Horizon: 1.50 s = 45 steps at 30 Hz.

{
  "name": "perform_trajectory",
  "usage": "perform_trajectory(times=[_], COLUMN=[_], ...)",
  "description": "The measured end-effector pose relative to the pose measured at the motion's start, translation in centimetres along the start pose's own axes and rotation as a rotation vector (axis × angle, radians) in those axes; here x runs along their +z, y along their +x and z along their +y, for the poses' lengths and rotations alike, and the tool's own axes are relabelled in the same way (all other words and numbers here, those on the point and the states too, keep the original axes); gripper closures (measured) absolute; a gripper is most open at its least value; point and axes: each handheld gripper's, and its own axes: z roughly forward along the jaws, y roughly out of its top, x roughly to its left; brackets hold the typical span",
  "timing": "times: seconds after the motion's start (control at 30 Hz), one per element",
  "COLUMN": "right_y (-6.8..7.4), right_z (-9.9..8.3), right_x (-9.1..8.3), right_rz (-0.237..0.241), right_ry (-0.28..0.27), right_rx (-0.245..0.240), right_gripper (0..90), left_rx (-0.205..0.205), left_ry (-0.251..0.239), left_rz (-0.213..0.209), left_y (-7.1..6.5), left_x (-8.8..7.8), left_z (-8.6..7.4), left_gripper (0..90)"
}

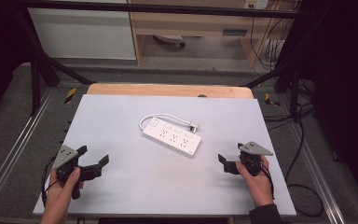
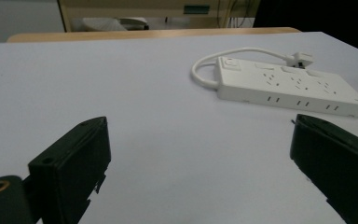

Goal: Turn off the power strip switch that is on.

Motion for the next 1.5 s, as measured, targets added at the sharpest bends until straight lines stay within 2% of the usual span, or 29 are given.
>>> perform_trajectory(times=[0.03, 0.1, 0.27, 0.47, 0.8, 0.97, 1.17, 1.5], right_y=[0.0, -0.1, -0.1, -0.1, 0.3, 0.6, 1.1, 2.0], right_z=[0.0, 0.0, 0.0, 0.1, 0.7, 1.0, 1.2, 1.9], right_x=[0.0, -0.1, -0.1, -0.2, -0.7, -1.0, -1.1, -1.2], right_rz=[0.002, 0.003, 0.007, 0.003, 0.024, 0.056, 0.08, 0.124], right_ry=[-0.001, -0.003, -0.003, -0.011, -0.082, -0.114, -0.111, -0.137], right_rx=[0.007, 0.013, 0.015, 0.02, 0.027, 0.042, 0.034, 0.023], right_gripper=[6.2, 6.7, 6.0, 5.2, 5.3, 4.6, 3.6, 6.1], left_rx=[-0.02, -0.028, -0.002, 0.003, 0.009, 0.014, 0.016, 0.023], left_ry=[0.005, 0.012, 0.008, 0.011, 0.013, 0.014, 0.018, 0.021], left_rz=[0.002, -0.004, -0.005, -0.018, -0.036, -0.044, -0.049, -0.054], left_y=[0.1, 0.2, 0.0, -0.1, -0.3, -0.4, -0.5, -0.7], left_x=[0.0, 0.0, 0.0, 0.1, 0.2, 0.2, 0.3, 0.3], left_z=[0.0, 0.0, 0.0, 0.0, -0.1, -0.1, -0.1, -0.1], left_gripper=[5.2, 5.8, 5.8, 5.5, 5.8, 6.0, 6.3, 6.5])
